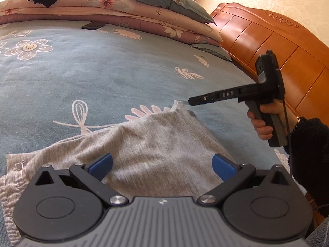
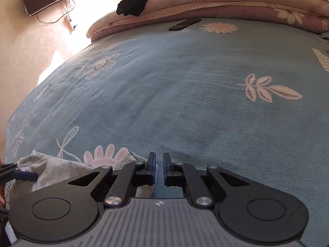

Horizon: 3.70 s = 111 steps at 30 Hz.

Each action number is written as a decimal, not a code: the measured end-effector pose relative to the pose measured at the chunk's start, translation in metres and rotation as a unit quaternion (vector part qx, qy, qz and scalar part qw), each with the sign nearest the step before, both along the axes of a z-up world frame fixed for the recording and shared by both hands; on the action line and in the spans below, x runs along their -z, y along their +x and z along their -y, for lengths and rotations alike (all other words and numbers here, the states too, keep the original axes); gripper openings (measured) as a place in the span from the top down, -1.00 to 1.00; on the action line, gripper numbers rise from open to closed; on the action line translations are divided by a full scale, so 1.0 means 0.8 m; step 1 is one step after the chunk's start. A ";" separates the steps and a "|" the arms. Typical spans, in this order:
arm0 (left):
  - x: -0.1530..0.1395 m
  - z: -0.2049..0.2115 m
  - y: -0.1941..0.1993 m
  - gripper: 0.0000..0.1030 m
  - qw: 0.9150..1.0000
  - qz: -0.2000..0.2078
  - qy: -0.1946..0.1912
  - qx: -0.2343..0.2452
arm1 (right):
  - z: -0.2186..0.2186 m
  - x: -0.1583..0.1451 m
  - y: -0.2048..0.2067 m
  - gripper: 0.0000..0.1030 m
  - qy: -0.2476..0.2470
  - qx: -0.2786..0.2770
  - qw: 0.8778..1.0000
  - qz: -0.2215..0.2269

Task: Fold clothes
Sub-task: 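Lower the right gripper and close it on the sweatpants edge, then lift the gripped edge and fold it over the bundle with the right gripper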

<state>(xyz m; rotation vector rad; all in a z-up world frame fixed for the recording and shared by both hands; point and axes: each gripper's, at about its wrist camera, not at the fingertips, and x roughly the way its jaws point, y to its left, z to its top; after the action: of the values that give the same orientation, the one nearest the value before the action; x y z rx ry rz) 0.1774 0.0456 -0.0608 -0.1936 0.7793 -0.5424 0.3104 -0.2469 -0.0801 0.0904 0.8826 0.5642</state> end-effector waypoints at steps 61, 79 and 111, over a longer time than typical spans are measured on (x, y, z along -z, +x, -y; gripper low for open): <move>0.054 0.104 0.119 -0.98 0.993 -0.048 0.016 0.109 | -0.028 -0.014 -0.011 0.50 -0.120 -0.194 0.963 0.140; 0.026 0.092 0.099 -0.98 0.994 -0.035 0.016 0.102 | -0.026 -0.024 -0.008 0.34 -0.117 -0.160 0.973 0.118; -0.024 -0.022 0.003 -0.98 0.997 -0.051 0.049 -0.024 | 0.006 -0.053 -0.067 -0.36 0.011 0.057 0.997 0.044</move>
<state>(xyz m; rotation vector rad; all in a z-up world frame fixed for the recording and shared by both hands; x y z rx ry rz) 0.1798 0.0633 -0.0414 -0.1500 0.8970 -0.4508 0.2571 -0.2518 -0.0374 0.1347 0.7802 0.4674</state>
